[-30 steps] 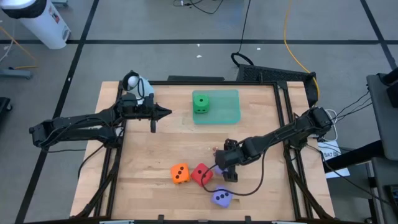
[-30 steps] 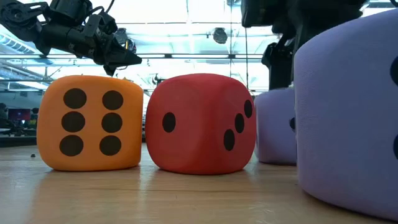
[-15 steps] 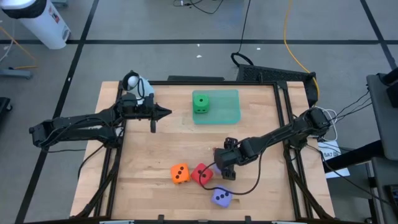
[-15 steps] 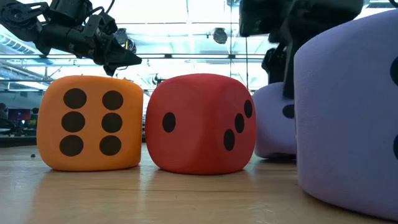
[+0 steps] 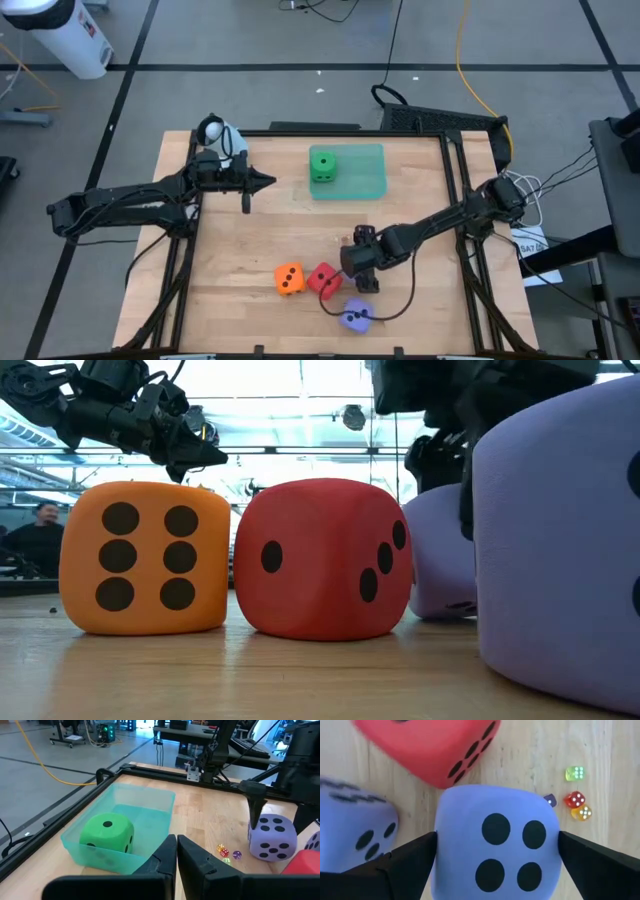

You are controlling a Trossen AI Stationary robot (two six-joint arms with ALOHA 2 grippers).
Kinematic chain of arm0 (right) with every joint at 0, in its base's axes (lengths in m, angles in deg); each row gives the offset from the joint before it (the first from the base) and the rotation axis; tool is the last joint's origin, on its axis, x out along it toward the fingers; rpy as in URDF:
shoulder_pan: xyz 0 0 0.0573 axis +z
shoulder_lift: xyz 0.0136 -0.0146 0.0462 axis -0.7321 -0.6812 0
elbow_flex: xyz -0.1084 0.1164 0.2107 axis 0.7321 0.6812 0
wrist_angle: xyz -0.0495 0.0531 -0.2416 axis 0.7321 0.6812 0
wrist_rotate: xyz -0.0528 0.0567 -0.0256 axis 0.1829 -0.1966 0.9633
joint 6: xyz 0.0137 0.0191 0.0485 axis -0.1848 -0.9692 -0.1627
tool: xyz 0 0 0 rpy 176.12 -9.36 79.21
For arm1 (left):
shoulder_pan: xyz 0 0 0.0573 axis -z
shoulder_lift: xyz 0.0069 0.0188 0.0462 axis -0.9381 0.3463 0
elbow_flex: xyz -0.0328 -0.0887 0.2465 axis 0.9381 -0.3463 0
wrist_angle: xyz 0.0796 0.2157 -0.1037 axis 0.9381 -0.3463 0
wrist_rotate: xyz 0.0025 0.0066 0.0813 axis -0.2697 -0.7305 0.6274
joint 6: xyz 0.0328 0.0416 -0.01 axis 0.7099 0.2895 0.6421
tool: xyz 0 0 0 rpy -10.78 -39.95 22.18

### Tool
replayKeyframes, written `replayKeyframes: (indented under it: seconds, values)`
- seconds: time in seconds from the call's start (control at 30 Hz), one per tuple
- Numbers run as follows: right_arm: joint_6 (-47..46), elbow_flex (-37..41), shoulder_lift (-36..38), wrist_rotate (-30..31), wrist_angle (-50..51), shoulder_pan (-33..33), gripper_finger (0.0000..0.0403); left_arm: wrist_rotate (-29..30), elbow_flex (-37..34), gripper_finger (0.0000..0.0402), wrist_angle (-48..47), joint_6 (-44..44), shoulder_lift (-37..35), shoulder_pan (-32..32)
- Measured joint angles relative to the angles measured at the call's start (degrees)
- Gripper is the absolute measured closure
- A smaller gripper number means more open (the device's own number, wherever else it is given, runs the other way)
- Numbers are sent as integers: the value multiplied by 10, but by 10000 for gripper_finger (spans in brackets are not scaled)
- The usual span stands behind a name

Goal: Pick & Place Dice
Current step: Put the top large purple dice into the blue bin

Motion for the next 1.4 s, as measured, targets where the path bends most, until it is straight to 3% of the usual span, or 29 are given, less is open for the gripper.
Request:
replayKeyframes:
  seconds: [0.2,0.73,1.0,1.2,1.4]
  values:
    - [54,-6,14,92,14,34,9,0,0,380,0,0,0,3]
    - [49,-21,73,204,66,45,10,4,0,380,0,0,0,6]
    - [71,-21,90,182,62,29,10,4,0,380,0,0,0,6]
    - [158,-22,94,81,49,3,10,4,0,380,0,0,0,6]
    - [99,-22,94,4,17,-34,10,4,0,380,0,0,0,7]
